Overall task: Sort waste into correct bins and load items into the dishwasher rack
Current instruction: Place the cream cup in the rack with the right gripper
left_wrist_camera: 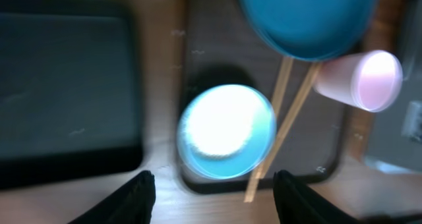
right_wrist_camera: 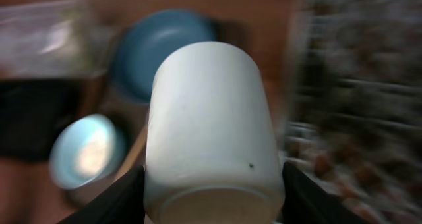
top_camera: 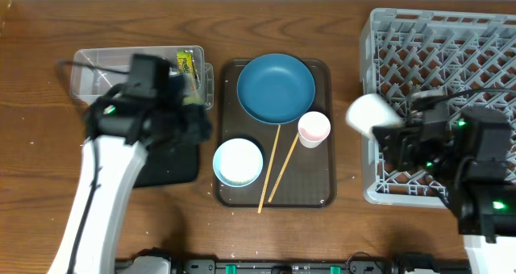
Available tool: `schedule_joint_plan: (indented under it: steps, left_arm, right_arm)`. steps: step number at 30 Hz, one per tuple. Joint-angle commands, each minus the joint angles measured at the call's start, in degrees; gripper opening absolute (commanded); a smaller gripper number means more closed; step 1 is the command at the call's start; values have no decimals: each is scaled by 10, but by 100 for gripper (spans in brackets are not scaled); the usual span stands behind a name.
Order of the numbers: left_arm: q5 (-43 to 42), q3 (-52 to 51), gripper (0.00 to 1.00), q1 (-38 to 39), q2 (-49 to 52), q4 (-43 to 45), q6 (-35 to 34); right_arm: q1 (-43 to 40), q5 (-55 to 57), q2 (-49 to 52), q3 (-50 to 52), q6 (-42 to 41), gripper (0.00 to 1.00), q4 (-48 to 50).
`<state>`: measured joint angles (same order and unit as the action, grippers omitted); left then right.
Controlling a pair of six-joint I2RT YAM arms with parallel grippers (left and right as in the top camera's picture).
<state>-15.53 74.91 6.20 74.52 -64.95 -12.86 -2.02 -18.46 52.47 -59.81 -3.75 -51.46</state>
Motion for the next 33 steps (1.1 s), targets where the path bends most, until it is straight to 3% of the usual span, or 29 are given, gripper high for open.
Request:
schedule_joint_plan:
  steps: [1, 13, 21, 28, 31, 33]
  left_arm:
    - [73, 4, 60, -34, -33, -13, 15]
    - [72, 4, 61, -50, -56, -17, 14]
    - [72, 4, 61, -50, -56, -17, 14]
    - [72, 4, 61, -50, -56, -17, 14]
    - [72, 4, 61, -50, -56, -17, 14]
    - [72, 4, 62, -50, -56, -17, 14]
  right_arm:
    - [-34, 163, 21, -45, -27, 1, -29]
    - [-239, 230, 195, -192, -34, 1, -128]
    - [-358, 249, 294, -208, -80, 1, -113]
    - [-405, 240, 364, -208, -100, 1, -100]
    - [-406, 241, 382, -208, -100, 9, -91]
    - [-405, 240, 389, -208, -100, 32, -89]
